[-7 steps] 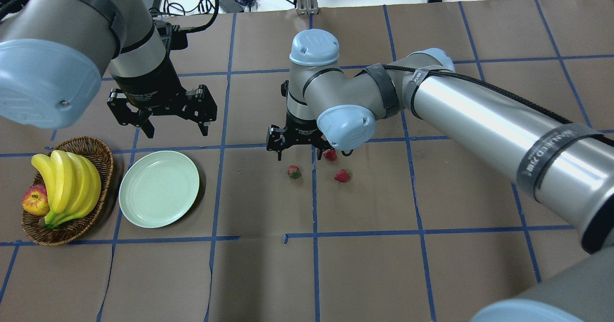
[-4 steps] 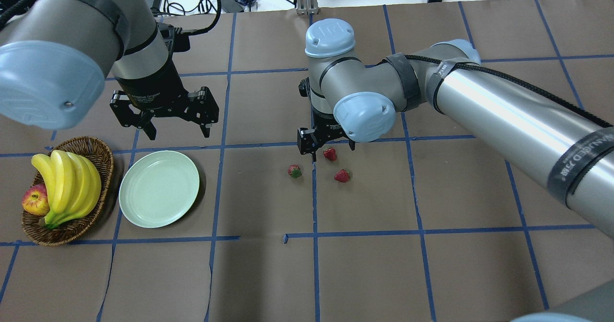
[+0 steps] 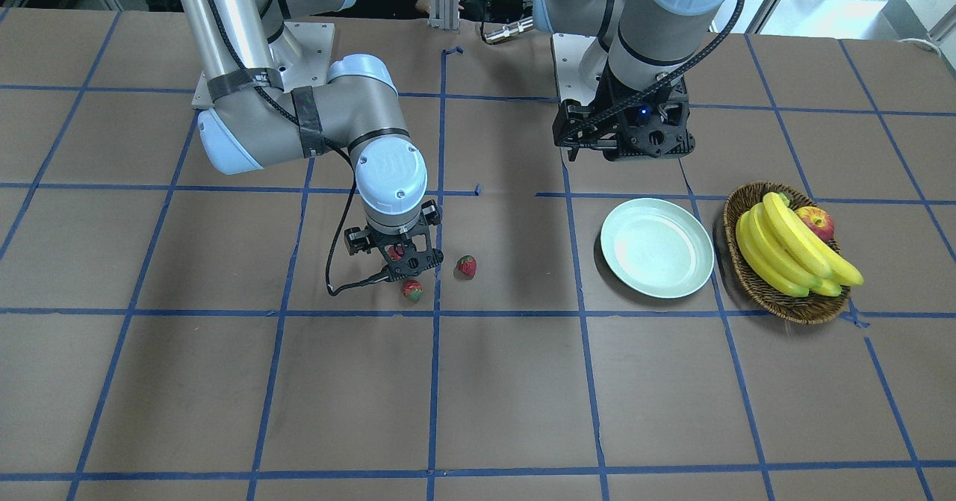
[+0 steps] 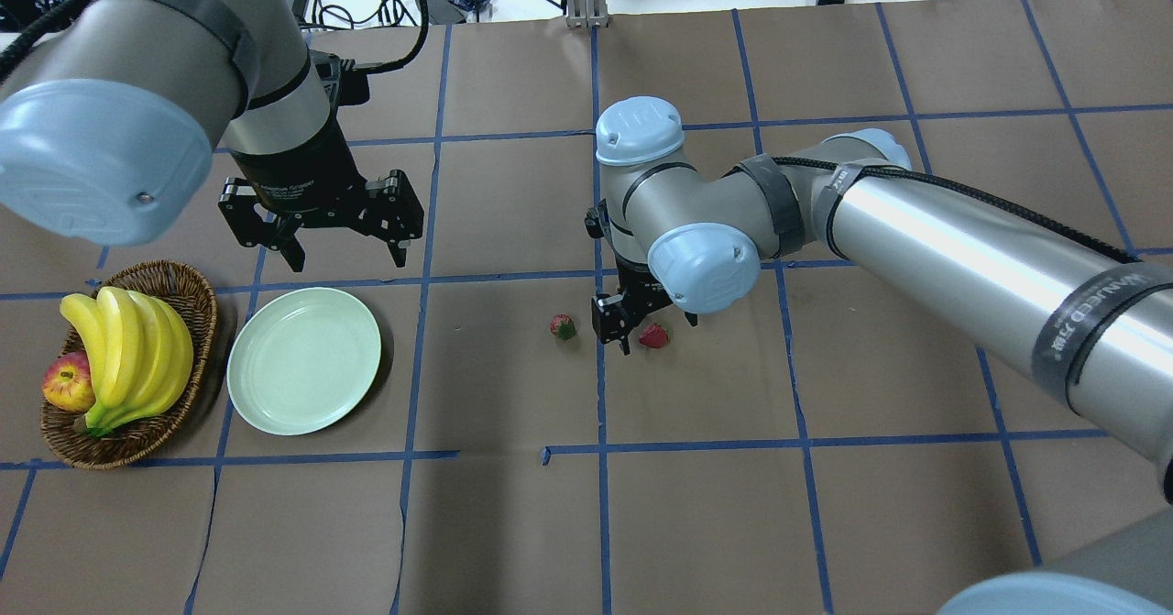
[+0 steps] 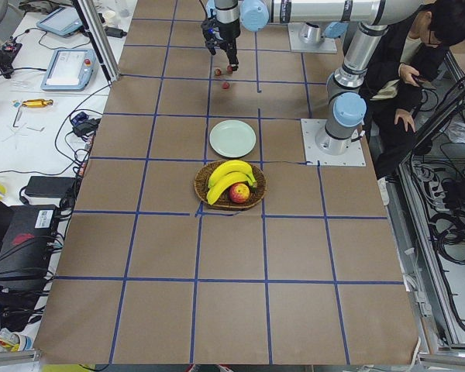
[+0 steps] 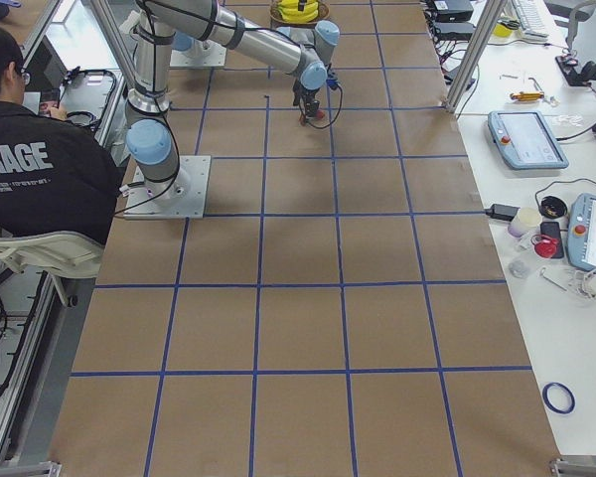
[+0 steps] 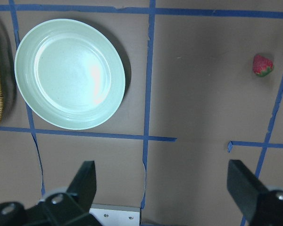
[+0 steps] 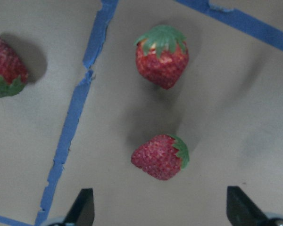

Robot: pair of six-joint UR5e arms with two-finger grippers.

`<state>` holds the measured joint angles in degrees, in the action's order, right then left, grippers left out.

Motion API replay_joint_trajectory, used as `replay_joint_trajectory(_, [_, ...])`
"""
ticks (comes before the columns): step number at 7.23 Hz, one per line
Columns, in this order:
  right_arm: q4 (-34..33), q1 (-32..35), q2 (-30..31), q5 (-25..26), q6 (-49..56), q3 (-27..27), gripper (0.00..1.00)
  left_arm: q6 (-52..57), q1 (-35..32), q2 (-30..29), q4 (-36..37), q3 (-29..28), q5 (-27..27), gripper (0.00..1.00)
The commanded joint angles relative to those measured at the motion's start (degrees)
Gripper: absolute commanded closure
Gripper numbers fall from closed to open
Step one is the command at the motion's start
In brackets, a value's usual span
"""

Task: Collect all strawberries into plate
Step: 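Move the right gripper over another strawberry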

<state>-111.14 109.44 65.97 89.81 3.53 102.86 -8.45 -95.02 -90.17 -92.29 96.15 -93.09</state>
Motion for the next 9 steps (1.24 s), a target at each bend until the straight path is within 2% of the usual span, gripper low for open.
replay_joint_trajectory(1, [-1.2, 0.0, -0.8, -0.3, 0.6, 1.2, 0.03, -0.1, -0.2, -0.1, 0.2, 0.6, 0.0, 0.00])
replay_joint_trajectory(2, [-1.4, 0.1, -1.0, -0.4, 0.7, 1.3, 0.05, -0.1, -0.2, -0.1, 0.2, 0.6, 0.0, 0.00])
replay_joint_trajectory(3, [-3.2, 0.1, -1.8, -0.4, 0.9, 1.3, 0.12, -0.1, -0.2, -0.1, 0.2, 0.6, 0.0, 0.00])
replay_joint_trajectory(4, [-3.7, 0.0, -2.3, -0.4, 0.9, 1.0, 0.35, -0.1, -0.2, -0.1, 0.2, 0.6, 0.0, 0.00])
replay_joint_trajectory(5, [-3.7, 0.1, -2.4, -0.3, 0.9, 0.7, 0.74, -0.1, -0.2, -0.2, 0.2, 0.7, 0.0, 0.00])
replay_joint_trajectory(6, [-3.7, 0.0, -2.4, -0.2, 0.7, 0.6, 1.00, -0.1, -0.2, -0.1, 0.2, 0.7, 0.0, 0.00])
replay_joint_trajectory(9, [-3.6, 0.0, -1.8, 0.5, 0.3, -0.5, 1.00, -0.1, -0.2, -0.1, 0.2, 0.8, 0.0, 0.00])
